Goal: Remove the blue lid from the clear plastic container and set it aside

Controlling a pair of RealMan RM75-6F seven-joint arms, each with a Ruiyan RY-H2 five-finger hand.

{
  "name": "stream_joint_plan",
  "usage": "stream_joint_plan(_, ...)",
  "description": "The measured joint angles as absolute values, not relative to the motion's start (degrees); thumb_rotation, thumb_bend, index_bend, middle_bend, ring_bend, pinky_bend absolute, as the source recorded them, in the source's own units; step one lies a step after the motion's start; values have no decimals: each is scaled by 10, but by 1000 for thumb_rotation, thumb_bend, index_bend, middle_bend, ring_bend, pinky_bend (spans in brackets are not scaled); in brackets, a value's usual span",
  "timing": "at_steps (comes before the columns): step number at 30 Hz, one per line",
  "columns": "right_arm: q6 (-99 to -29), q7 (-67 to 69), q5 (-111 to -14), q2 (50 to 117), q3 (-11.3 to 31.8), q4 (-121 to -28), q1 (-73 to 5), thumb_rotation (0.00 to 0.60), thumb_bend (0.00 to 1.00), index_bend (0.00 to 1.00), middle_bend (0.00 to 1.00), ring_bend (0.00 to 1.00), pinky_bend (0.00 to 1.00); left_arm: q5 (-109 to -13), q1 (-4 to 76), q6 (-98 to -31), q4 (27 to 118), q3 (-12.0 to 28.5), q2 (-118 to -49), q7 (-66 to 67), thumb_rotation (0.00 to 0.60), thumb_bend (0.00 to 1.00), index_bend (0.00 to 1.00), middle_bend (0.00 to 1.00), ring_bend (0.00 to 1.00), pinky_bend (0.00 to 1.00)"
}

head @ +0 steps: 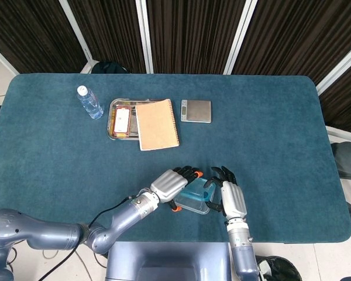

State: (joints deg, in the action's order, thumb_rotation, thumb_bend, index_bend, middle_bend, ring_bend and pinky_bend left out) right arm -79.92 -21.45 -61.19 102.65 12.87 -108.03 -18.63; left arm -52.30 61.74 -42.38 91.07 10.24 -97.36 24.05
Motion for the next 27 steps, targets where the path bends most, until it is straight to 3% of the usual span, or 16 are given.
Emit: stream_joint_plan(27, -806, -186, -631, 1028, 128, -1066, -183, 600, 602, 586, 187, 0, 0, -570, 605, -457, 959, 126, -910, 189, 600, 0, 0, 0, 0, 160)
